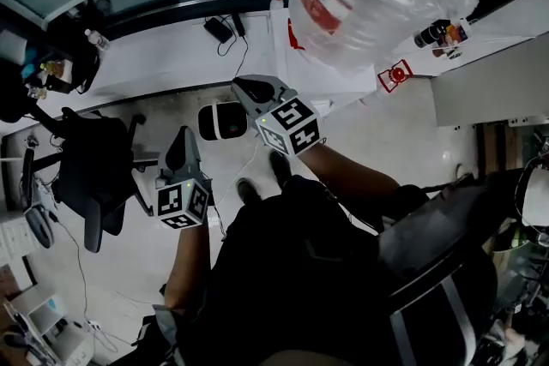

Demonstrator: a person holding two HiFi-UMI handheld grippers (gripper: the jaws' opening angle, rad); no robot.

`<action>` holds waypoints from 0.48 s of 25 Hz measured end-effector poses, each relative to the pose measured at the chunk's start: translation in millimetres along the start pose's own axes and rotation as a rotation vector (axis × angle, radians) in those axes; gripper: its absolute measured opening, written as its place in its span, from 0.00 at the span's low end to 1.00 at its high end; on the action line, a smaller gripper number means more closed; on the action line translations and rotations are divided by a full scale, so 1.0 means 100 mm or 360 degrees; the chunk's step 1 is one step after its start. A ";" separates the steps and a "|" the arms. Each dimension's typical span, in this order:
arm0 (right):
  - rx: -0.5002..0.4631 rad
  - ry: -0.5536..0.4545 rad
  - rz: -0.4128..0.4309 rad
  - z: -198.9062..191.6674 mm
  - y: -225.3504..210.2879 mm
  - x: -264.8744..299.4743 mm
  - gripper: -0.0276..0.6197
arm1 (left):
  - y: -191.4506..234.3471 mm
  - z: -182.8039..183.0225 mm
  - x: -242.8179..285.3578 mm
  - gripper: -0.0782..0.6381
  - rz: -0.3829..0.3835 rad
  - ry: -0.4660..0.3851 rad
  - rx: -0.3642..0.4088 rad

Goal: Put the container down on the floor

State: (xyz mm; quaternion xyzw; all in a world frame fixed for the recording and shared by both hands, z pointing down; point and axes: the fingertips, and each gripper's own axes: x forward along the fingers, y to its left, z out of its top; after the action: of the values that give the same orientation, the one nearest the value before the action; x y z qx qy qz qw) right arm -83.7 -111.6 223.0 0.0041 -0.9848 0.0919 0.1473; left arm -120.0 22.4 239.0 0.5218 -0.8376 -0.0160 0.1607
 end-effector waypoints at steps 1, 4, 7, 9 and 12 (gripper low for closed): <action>-0.0002 -0.0006 0.0002 0.05 -0.01 -0.03 0.05 | -0.02 0.04 0.01 0.12 -0.0008 -0.0008 0.0003; -0.0025 -0.0004 0.0003 0.16 0.00 -0.07 0.05 | -0.04 0.20 0.01 0.12 -0.0019 -0.0051 0.0009; -0.0060 0.0008 0.0027 0.23 0.05 -0.07 0.05 | -0.04 0.41 -0.06 0.12 0.0022 -0.0127 0.0130; -0.0088 0.0011 0.0040 0.26 0.08 -0.08 0.05 | -0.05 0.50 -0.10 0.12 0.0040 -0.0143 0.0173; -0.0095 -0.0007 0.0041 0.30 0.11 -0.09 0.05 | 0.02 0.53 -0.10 0.12 0.0050 -0.0130 0.0110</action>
State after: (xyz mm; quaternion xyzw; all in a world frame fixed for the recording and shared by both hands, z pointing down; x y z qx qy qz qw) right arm -84.0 -106.8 190.1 -0.0129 -0.9874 0.0643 0.1440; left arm -133.0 25.1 186.7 0.5127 -0.8517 -0.0058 0.1085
